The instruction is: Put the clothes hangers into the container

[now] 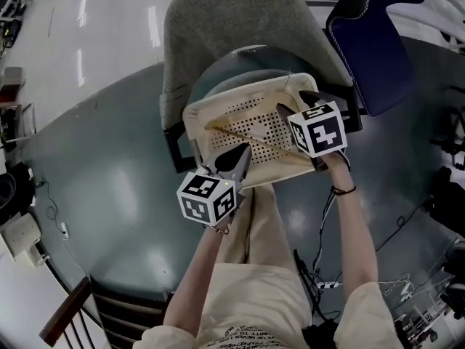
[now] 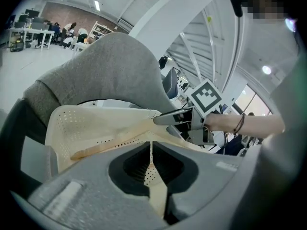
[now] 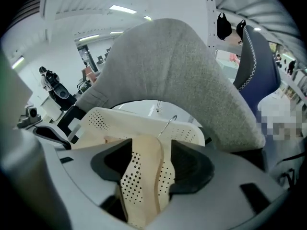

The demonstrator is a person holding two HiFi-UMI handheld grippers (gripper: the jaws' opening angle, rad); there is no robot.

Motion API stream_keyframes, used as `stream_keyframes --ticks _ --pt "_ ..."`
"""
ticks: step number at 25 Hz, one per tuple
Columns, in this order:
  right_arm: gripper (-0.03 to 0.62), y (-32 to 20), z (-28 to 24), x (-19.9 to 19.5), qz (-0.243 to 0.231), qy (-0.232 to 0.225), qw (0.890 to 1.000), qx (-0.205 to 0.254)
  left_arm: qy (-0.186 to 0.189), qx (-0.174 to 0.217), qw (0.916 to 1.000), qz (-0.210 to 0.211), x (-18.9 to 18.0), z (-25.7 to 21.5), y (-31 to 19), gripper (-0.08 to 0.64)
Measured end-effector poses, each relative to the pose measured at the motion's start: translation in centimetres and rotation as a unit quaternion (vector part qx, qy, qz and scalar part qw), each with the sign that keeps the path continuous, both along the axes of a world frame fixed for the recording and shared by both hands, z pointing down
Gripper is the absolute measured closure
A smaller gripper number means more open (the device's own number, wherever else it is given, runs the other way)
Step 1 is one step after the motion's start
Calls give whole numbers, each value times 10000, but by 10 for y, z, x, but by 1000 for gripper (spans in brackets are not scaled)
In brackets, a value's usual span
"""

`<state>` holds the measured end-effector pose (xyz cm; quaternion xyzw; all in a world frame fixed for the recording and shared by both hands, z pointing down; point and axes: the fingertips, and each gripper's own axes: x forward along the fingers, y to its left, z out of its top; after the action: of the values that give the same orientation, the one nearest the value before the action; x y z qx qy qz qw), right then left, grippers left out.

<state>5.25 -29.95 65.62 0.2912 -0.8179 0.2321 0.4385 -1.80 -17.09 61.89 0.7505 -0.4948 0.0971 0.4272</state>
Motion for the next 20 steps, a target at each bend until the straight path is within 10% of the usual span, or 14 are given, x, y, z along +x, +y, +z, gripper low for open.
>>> stream_keyframes --ticks 8,20 --pt "532 18 -57 4 76 -404 9984 393 -67 679 9972 297 3 -58 -8 529" --pt "582 60 -161 2 66 -1533 9849 805 -300 1459 9874 543 -4 -149 -7 529"
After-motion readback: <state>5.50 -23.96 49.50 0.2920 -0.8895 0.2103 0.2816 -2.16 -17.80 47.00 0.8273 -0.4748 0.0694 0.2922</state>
